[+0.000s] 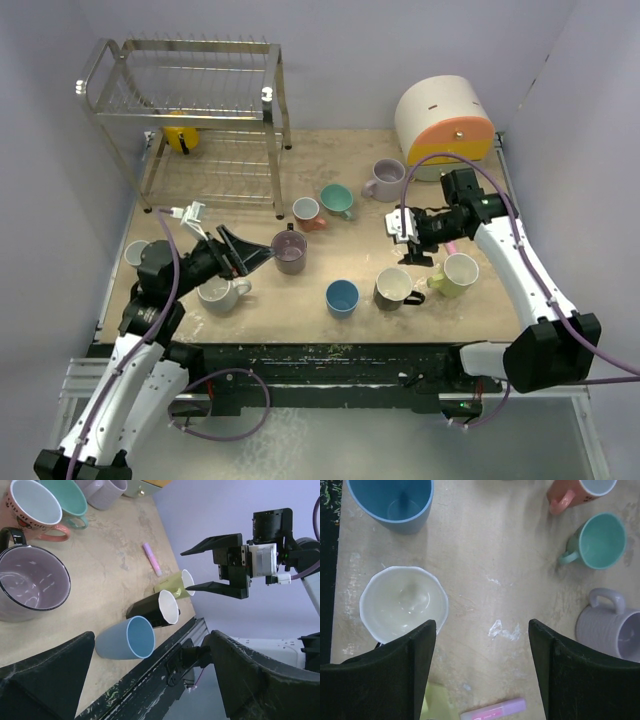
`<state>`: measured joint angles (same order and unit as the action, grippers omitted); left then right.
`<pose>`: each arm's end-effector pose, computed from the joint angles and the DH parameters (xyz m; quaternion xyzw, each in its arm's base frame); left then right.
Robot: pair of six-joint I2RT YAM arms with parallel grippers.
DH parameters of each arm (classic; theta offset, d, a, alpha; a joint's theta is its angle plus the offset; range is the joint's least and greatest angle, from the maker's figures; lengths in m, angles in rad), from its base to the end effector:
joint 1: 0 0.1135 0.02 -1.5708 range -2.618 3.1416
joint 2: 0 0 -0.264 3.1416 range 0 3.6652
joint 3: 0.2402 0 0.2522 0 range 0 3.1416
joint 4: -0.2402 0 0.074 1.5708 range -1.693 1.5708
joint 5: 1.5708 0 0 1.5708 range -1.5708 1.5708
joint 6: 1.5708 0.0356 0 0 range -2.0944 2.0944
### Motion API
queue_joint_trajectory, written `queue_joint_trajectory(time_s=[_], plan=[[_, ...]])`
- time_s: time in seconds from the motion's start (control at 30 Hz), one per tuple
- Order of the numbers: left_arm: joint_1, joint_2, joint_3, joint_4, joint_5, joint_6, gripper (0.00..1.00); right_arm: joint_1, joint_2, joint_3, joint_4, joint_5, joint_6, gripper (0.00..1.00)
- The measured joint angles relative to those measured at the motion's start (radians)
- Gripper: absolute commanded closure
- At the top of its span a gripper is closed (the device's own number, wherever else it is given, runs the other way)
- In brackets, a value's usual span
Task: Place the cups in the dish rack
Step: Pick up the cup at the center of the board.
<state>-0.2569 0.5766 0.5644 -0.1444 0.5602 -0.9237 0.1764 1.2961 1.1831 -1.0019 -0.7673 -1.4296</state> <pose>0.1376 -0.0557 0.2982 -0.0694 0.7492 -0.5221 0.4017 0.2343 0.0669 0.3101 -0.7086 0.5666 0.1725 0.3836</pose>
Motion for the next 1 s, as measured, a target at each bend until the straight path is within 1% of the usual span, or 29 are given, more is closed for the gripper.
queue_joint_trajectory(time_s=[0.13,0.37,0.5,0.63,0.73,0.9,0.97,1.0], plan=[[0.0,-0.041,-0.042,0.046,-0.014,-0.061,0.01,0.047,0.002,0.034,0.011,0.006,-0.003,0.23],[0.0,0.013,-0.063,0.117,-0.006,-0.135,0.01,0.117,0.021,0.032,0.016,0.069,-0.006,0.25],[0.0,0.008,-0.072,0.155,0.008,-0.163,0.01,0.15,0.03,-0.016,0.052,0.135,-0.001,0.28],[0.0,-0.024,-0.09,0.205,0.017,-0.185,0.01,0.183,0.039,-0.08,0.107,0.21,0.016,0.33],[0.0,-0.047,-0.111,0.232,0.021,-0.2,0.01,0.206,0.061,-0.114,0.155,0.26,0.039,0.4],[0.0,-0.052,-0.124,0.26,0.035,-0.211,0.01,0.24,0.131,-0.136,0.236,0.334,0.108,0.58],[0.0,-0.053,-0.127,0.267,0.039,-0.211,0.01,0.256,0.157,-0.141,0.26,0.36,0.138,0.68],[0.0,-0.053,-0.131,0.274,0.042,-0.211,0.01,0.26,0.166,-0.143,0.27,0.371,0.146,0.76]])
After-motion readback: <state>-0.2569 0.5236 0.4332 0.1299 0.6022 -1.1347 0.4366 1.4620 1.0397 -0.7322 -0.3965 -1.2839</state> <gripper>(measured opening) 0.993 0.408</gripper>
